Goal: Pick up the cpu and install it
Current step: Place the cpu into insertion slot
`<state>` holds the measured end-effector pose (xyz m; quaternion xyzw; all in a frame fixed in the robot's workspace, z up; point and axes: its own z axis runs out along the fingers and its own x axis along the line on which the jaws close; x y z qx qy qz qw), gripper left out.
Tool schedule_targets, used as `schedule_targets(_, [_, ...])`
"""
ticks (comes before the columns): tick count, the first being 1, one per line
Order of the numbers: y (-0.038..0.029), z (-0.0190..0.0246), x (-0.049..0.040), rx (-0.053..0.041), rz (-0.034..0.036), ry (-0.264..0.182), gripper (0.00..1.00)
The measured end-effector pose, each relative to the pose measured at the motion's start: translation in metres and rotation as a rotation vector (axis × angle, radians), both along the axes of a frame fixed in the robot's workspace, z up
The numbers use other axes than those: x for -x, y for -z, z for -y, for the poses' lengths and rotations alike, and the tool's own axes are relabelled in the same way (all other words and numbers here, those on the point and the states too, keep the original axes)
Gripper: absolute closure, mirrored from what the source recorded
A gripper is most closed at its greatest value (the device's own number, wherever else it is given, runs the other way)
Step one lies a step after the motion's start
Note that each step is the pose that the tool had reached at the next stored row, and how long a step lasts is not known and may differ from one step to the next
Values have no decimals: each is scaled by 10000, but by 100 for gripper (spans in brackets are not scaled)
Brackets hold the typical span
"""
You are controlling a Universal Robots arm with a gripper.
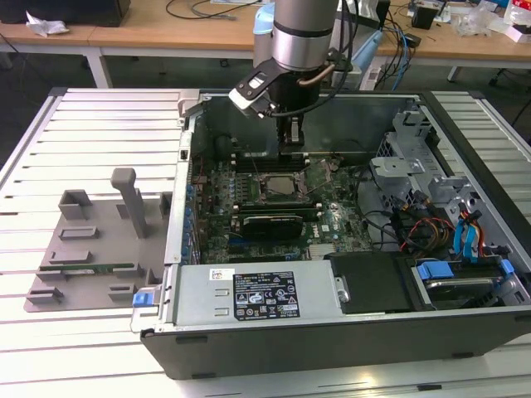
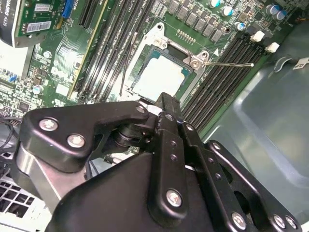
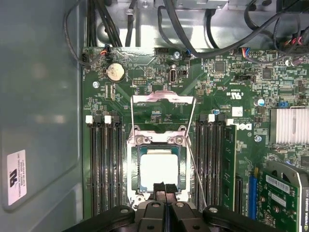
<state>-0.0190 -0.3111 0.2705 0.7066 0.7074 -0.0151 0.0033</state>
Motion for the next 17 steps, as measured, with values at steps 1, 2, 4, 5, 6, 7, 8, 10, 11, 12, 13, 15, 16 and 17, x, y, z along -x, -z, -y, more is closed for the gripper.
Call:
schedule_targets(1, [-9,0,0,0,0,0,89])
schedule_targets(2, [-26,0,0,-1,0,0,89])
schedule_targets(4, [-67,0,0,0,0,0,89])
schedule_targets(5, [-82,0,0,1,0,0,89])
schedule_targets(6, [-120,0,0,0,0,0,89])
schedule_targets(7, [-168,0,0,-1,0,0,89])
schedule_targets(8, [-192,0,0,-1,0,0,89])
schedule_targets(10, [-194,0,0,-1,0,0,89])
schedule_targets(11, [-194,0,0,-2,0,0,89])
schedule_targets(12, [-196,0,0,-1,0,0,89])
schedule_targets(13, [-196,0,0,-1,0,0,89])
schedule_targets(15, [-197,0,0,-1,0,0,89])
schedule_targets(16, [-198,0,0,-1,0,0,89])
schedule_targets(17, [-198,0,0,-1,0,0,89])
